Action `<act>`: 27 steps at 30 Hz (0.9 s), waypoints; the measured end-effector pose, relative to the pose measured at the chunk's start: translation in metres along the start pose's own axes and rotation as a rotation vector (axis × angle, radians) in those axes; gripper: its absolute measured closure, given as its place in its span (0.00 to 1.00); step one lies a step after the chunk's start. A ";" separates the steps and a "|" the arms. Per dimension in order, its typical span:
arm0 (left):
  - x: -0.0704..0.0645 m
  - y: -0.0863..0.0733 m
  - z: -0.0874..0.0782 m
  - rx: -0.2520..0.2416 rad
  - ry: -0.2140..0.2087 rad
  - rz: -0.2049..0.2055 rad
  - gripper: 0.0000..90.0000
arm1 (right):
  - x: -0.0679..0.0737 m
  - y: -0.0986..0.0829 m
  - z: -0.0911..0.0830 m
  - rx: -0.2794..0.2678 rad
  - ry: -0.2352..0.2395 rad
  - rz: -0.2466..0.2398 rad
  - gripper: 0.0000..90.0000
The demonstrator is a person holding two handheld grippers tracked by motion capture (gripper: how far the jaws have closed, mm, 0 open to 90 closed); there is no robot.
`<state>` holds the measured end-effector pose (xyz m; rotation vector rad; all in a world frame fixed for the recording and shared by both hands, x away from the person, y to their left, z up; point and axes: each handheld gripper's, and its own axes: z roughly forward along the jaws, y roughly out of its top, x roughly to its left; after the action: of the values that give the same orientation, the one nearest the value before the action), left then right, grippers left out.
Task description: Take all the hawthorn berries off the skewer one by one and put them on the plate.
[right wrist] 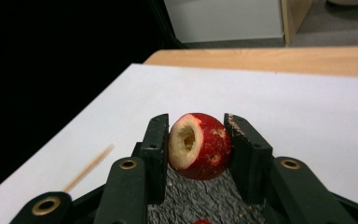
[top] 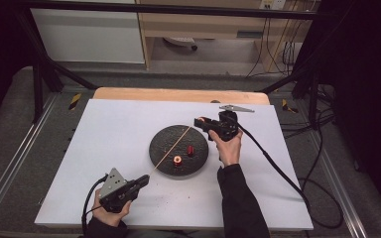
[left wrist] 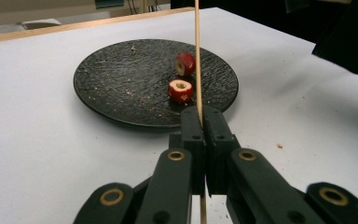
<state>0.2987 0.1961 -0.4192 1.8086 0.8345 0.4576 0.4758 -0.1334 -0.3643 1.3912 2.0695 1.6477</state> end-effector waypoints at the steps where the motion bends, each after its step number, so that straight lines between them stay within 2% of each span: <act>1: 0.000 0.000 0.000 0.001 0.000 0.002 0.98 | -0.001 -0.003 0.003 0.008 0.001 0.000 0.70; 9: 0.000 0.000 0.000 0.004 -0.001 0.000 0.98 | -0.004 -0.041 0.039 0.111 0.004 -0.004 0.69; 15: 0.001 0.000 0.001 0.009 0.000 0.002 0.98 | -0.004 -0.060 0.055 0.149 0.015 -0.014 0.69; 21: 0.001 -0.001 0.002 0.013 -0.002 0.000 0.98 | -0.004 -0.065 0.059 0.170 0.018 -0.032 0.68; 27: 0.001 -0.001 0.002 0.012 0.001 0.000 0.98 | -0.002 -0.058 0.051 0.150 0.018 -0.059 0.61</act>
<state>0.3005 0.1963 -0.4205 1.8196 0.8396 0.4547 0.4758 -0.0982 -0.4327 1.3479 2.2629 1.5156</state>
